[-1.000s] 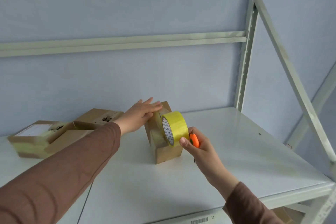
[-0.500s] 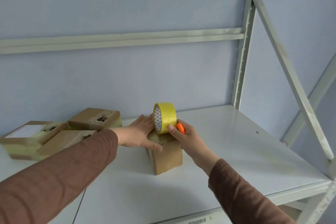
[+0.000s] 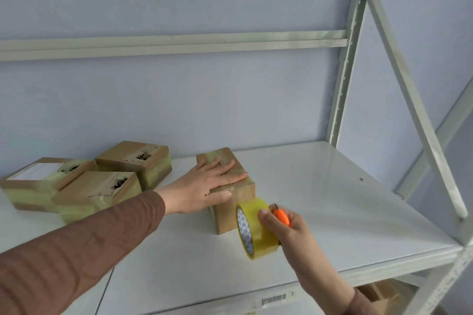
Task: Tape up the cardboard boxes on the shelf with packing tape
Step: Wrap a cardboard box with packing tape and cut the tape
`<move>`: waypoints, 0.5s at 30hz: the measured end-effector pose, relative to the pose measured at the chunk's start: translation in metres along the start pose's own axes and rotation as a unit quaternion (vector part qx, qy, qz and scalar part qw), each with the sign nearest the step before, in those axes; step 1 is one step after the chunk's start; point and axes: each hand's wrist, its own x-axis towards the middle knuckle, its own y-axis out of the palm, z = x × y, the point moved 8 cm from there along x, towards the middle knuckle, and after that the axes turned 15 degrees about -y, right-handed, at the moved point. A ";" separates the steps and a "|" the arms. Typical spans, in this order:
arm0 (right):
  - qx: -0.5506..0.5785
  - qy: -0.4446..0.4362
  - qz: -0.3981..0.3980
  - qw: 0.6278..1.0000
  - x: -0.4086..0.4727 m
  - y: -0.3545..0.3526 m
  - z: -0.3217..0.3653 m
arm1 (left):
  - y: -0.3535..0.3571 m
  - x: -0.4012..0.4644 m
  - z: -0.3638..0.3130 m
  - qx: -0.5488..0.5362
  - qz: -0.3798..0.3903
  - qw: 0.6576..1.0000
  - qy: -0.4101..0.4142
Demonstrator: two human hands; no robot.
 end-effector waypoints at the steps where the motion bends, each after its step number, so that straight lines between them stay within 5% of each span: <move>1: 0.000 0.026 0.006 1.000 -0.007 0.000 -0.007 | 0.002 -0.002 0.001 0.005 -0.009 1.000 -0.005; 8: 0.024 0.104 0.005 0.994 -0.022 0.000 -0.015 | -0.015 -0.004 -0.005 0.028 -0.006 0.999 -0.017; 12: 0.090 0.058 -0.002 0.994 -0.002 0.001 0.024 | -0.049 -0.004 0.002 -0.145 0.032 0.989 -0.022; 15: 0.144 0.023 0.038 0.989 0.023 0.011 0.060 | -0.065 -0.002 0.007 -0.324 0.061 0.944 -0.024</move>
